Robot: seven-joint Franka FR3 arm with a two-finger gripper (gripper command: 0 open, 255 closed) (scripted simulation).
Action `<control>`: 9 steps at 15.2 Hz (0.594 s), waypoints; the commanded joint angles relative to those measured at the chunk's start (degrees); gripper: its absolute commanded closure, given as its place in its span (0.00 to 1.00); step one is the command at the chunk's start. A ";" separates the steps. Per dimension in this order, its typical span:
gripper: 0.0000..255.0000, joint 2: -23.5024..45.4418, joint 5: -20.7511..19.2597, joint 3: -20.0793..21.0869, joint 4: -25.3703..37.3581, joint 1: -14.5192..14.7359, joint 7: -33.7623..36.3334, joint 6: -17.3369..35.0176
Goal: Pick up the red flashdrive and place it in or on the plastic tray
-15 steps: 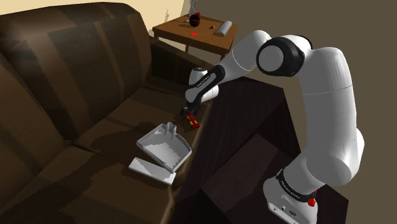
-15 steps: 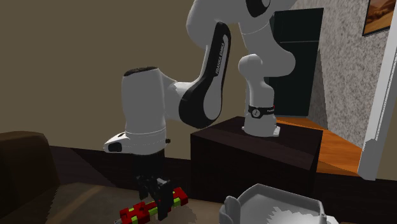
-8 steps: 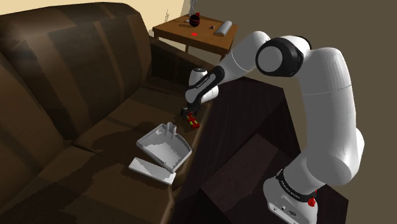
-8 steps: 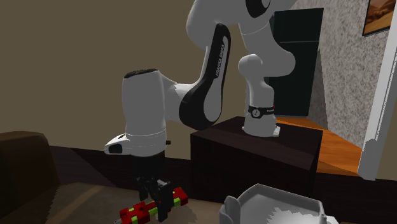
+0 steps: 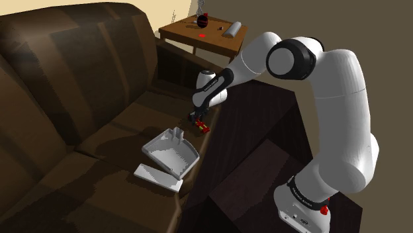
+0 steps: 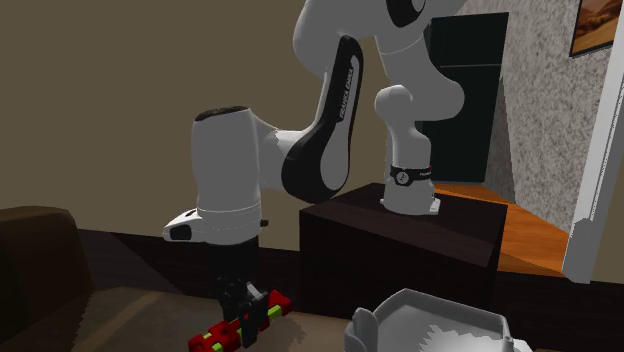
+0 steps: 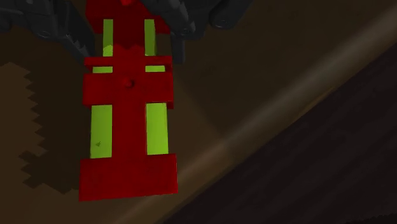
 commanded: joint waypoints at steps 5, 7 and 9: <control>1.00 -1.93 -0.01 0.02 -0.88 -0.14 -0.19 -1.32; 1.00 -3.29 -0.02 0.00 -1.32 -0.12 -0.17 -2.24; 1.00 -4.64 -0.04 -0.02 -1.73 -0.11 -0.16 -3.18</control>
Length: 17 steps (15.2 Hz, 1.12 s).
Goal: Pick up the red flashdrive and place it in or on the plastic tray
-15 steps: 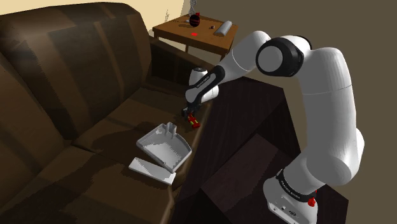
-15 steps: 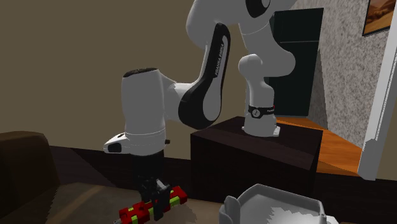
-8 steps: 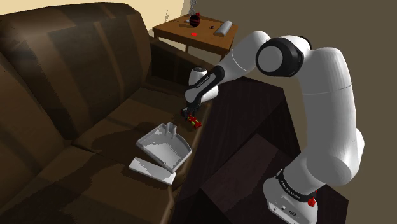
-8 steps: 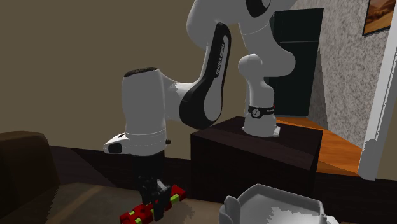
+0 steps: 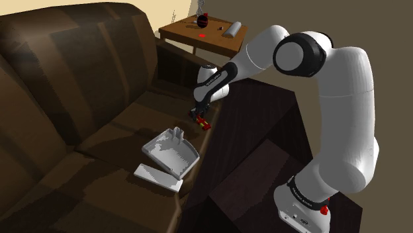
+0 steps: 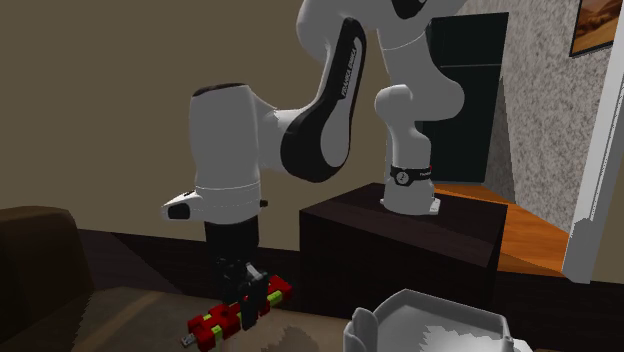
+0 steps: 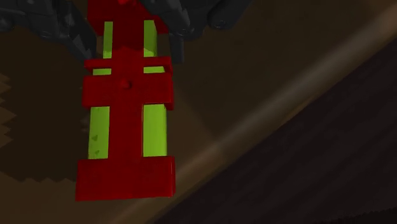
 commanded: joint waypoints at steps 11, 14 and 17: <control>1.00 -7.57 -0.12 -0.11 -1.55 0.02 0.04 -6.03; 1.00 -9.34 -0.15 -0.13 -1.66 0.04 0.06 -7.69; 1.00 -11.04 -0.18 -0.16 -1.65 0.06 0.09 -9.40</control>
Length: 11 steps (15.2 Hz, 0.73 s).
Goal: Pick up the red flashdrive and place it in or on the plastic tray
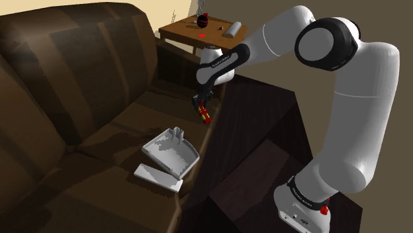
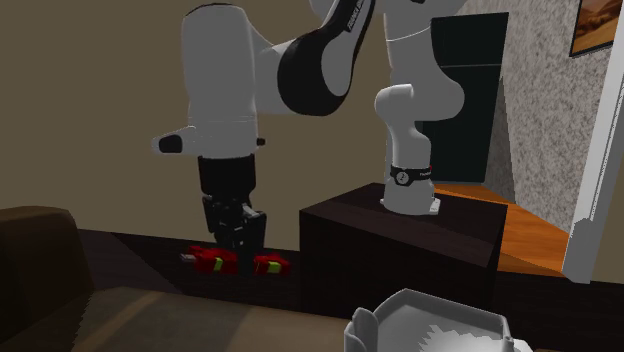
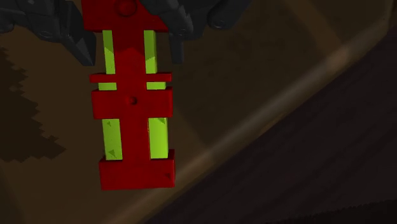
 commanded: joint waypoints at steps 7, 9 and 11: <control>1.00 -4.37 -0.08 -0.07 0.25 -0.02 -0.01 -4.64; 1.00 -4.97 -0.09 -0.07 0.38 -0.01 0.00 -5.37; 1.00 -6.55 -0.37 0.51 -2.18 1.69 2.43 -4.37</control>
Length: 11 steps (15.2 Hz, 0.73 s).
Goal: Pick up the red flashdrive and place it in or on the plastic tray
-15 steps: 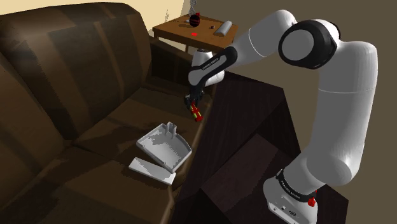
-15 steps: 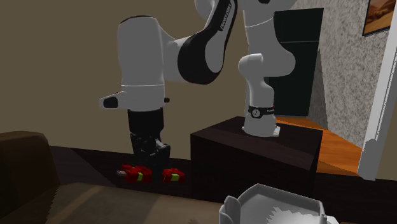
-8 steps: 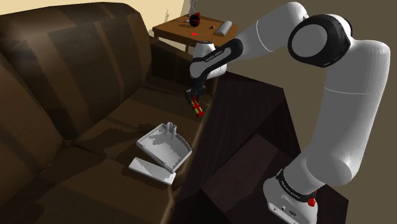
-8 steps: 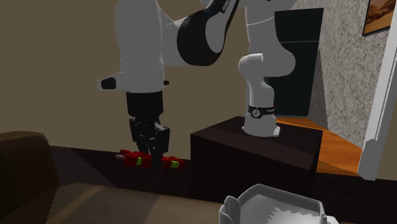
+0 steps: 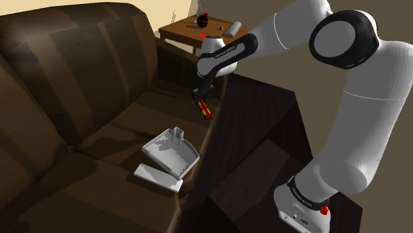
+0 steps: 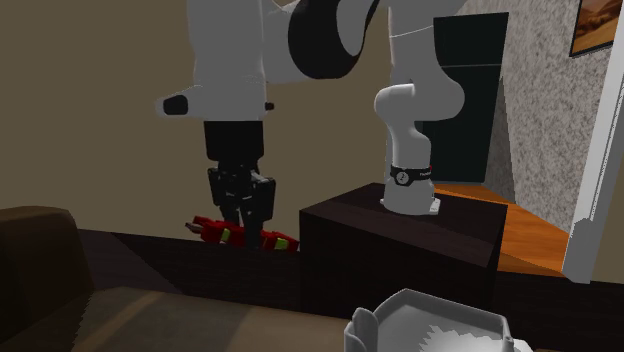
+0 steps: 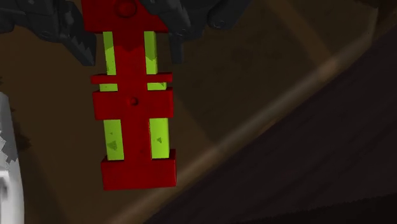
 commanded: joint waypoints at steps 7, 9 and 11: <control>1.00 -5.20 -1.02 2.71 -8.12 6.67 10.01 2.94; 1.00 -6.03 -1.27 3.53 -9.47 8.41 12.74 3.46; 1.00 -6.69 -1.53 4.37 -10.55 10.18 15.53 3.89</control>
